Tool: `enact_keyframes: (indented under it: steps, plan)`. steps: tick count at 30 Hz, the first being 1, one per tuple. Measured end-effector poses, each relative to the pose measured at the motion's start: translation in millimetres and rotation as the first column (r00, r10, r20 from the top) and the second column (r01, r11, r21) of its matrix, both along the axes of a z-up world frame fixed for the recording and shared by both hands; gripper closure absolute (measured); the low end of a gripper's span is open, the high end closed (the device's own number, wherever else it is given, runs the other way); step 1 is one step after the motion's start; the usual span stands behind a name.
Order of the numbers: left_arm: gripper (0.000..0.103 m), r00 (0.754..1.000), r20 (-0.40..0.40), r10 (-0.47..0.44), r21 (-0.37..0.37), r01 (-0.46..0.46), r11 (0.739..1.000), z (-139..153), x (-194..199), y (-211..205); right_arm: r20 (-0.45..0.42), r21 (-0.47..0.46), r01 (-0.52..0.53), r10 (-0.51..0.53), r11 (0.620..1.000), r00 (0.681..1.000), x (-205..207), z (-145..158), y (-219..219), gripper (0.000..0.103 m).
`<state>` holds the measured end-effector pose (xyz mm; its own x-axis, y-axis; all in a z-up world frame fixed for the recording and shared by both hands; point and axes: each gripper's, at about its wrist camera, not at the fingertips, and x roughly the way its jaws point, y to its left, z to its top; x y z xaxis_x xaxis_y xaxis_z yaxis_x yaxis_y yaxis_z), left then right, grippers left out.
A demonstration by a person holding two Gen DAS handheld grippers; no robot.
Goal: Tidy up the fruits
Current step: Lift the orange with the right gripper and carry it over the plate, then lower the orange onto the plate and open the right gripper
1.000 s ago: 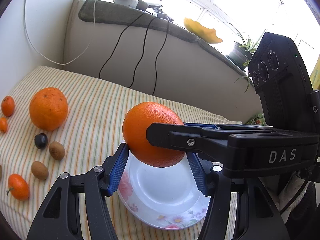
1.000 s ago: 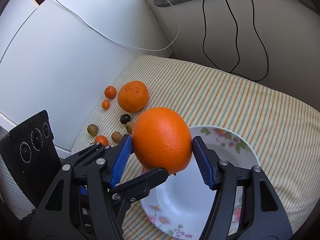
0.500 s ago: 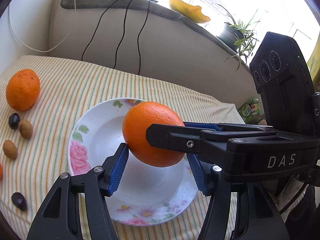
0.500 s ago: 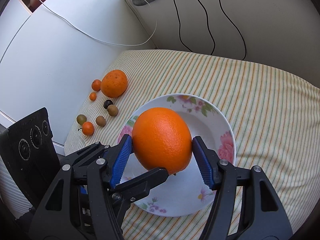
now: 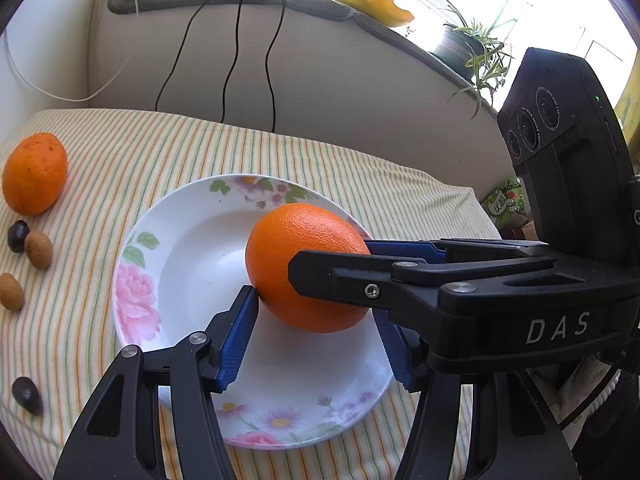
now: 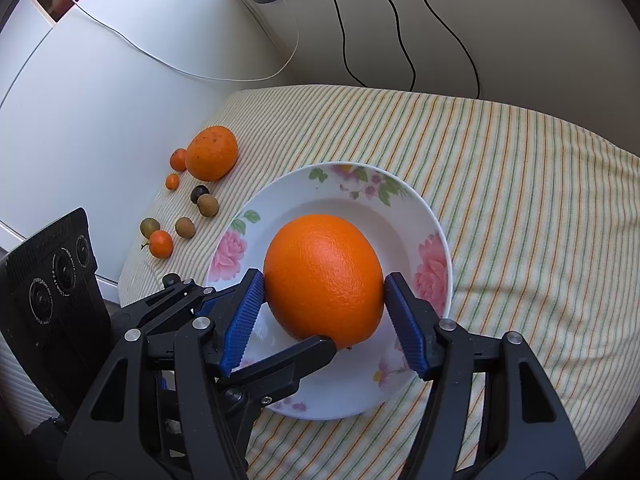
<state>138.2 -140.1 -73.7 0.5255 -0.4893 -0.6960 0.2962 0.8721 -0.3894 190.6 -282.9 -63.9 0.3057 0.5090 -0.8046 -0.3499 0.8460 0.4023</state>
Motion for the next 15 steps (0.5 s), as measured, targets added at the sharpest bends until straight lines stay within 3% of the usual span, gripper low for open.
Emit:
enact_keyframes:
  steps: [3,15]
  plan:
    - [0.050,1.000,0.019,-0.009,0.017,0.008,1.000,3,-3,-3,0.003,-0.029,0.005,-0.005,1.000,1.000,-1,-1,2,0.037]
    - [0.050,0.999,0.050,-0.006,0.038,0.004,0.999,9,-12,-1,0.103,-0.054,0.017,-0.011,0.998,0.995,-13,18,2,0.034]
